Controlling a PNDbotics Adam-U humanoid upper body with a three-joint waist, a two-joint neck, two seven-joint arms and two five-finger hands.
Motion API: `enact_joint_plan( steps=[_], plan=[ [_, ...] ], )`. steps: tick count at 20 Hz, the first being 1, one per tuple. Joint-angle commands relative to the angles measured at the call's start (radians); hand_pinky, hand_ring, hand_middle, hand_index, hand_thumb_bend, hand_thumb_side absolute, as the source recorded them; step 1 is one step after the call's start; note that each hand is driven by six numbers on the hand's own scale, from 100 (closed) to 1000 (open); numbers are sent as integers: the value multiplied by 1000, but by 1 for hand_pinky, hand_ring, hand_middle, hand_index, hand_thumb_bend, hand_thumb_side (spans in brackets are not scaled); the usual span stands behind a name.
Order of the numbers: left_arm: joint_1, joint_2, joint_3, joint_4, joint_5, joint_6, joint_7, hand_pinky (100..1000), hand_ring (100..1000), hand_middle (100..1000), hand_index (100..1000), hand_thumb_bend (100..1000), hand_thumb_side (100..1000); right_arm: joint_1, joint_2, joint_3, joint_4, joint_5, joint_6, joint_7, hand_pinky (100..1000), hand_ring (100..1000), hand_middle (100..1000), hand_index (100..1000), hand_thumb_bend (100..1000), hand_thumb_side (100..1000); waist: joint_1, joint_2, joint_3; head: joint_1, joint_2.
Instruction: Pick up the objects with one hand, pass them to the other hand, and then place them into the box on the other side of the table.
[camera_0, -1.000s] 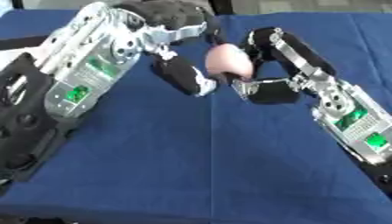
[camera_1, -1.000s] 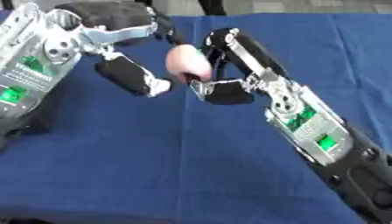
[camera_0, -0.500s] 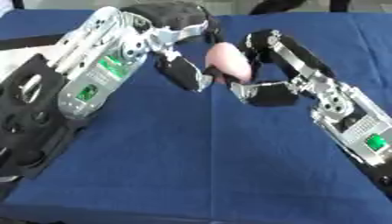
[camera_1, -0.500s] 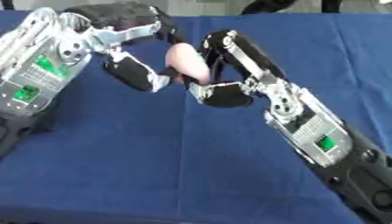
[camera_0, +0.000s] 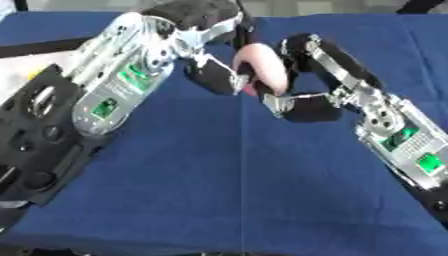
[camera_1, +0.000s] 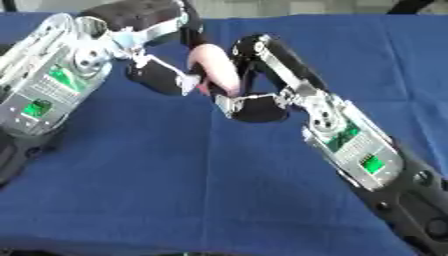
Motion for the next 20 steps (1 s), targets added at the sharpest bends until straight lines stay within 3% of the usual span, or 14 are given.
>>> enact_joint_plan(
  steps=[1, 4, 9, 12, 17, 20],
  plan=[
    [-17, 1, 10, -5, 27, 5, 47, 719, 588, 467, 508, 100, 235, -14, -22, 1, -21, -1, 2, 0, 370, 484, 538, 458, 100, 100, 0, -16, -1, -1, 0],
    [-17, 2, 8, -3, 45, 18, 71, 713, 573, 445, 473, 100, 242, -12, -23, -1, -21, 4, 13, -1, 392, 502, 559, 485, 100, 100, 0, -17, 0, -2, 0],
    [-16, 2, 3, 1, 54, 40, 55, 706, 565, 450, 490, 100, 241, -10, -23, -2, -21, 27, 53, -21, 410, 515, 586, 516, 123, 100, -2, -18, 2, 1, 2],
    [-15, 2, 1, 4, 51, 50, 41, 702, 562, 435, 470, 100, 251, -8, -23, 0, -21, 32, 66, -30, 428, 528, 605, 539, 221, 100, -3, -18, 2, 2, 4],
    [-14, 1, 0, 6, 40, 51, 18, 695, 559, 424, 455, 100, 253, -6, -22, 2, -21, 32, 81, -49, 442, 540, 621, 559, 284, 100, -4, -19, 2, 4, 5],
    [-13, 2, 2, 5, 35, 53, 8, 692, 553, 423, 454, 100, 254, -4, -24, 2, -21, 30, 87, -60, 459, 557, 647, 589, 365, 100, -4, -20, 2, 5, 6]
  ],
)
